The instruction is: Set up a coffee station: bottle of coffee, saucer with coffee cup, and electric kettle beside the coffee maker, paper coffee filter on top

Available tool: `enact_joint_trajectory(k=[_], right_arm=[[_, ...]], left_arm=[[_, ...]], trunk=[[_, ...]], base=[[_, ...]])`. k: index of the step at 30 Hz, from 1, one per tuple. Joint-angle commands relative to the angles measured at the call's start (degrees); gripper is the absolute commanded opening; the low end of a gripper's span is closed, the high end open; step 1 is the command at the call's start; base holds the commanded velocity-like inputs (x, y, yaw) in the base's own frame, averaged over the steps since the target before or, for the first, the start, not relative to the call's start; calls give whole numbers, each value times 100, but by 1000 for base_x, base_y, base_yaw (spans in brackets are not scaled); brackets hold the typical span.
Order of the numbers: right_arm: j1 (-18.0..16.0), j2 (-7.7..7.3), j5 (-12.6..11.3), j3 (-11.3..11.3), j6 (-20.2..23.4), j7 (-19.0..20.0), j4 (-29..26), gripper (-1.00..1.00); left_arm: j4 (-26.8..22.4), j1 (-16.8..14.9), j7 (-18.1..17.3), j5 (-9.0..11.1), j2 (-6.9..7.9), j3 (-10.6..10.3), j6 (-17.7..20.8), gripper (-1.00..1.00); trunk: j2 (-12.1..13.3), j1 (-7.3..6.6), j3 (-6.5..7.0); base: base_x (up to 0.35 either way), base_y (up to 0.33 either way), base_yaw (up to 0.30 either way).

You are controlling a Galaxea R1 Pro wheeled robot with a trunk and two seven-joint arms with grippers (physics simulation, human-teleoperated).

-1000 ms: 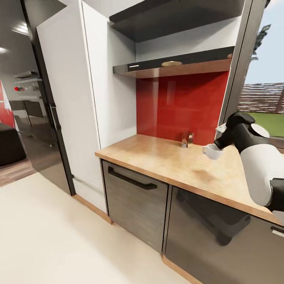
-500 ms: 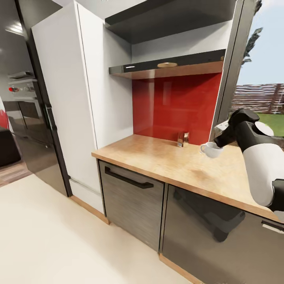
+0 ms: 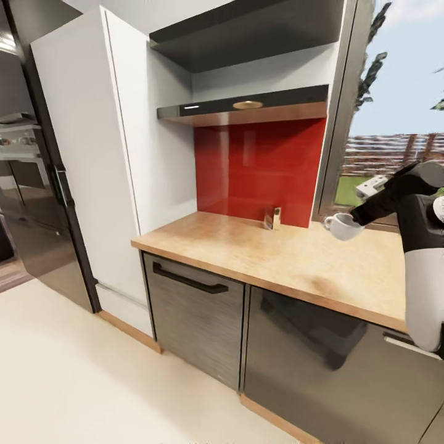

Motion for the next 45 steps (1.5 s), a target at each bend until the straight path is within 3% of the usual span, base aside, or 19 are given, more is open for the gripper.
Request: enact_joint_trajectory(k=[1, 12, 23, 45], right_arm=[[69, -4, 171, -2, 51, 192, -94, -100], [162, -33, 323, -15, 47, 378, -230, -100], [164, -110, 328, -17, 47, 382, -251, -100], [374, -199, 336, -20, 47, 381, -252, -100]], left_arm=[[2, -4, -18, 46, 2, -40, 9, 100], [2, -4, -18, 46, 2, -47, 9, 100], [2, -4, -18, 46, 2, -47, 9, 100], [2, -4, -18, 46, 2, -47, 9, 100]], trunk=[[-3, -3, -3], [-3, -3, 37], [-3, -3, 45], [-3, -3, 45]], base=[[-104, -21, -163], [-47, -100, -225], [-79, -246, -66], [-4, -13, -244]])
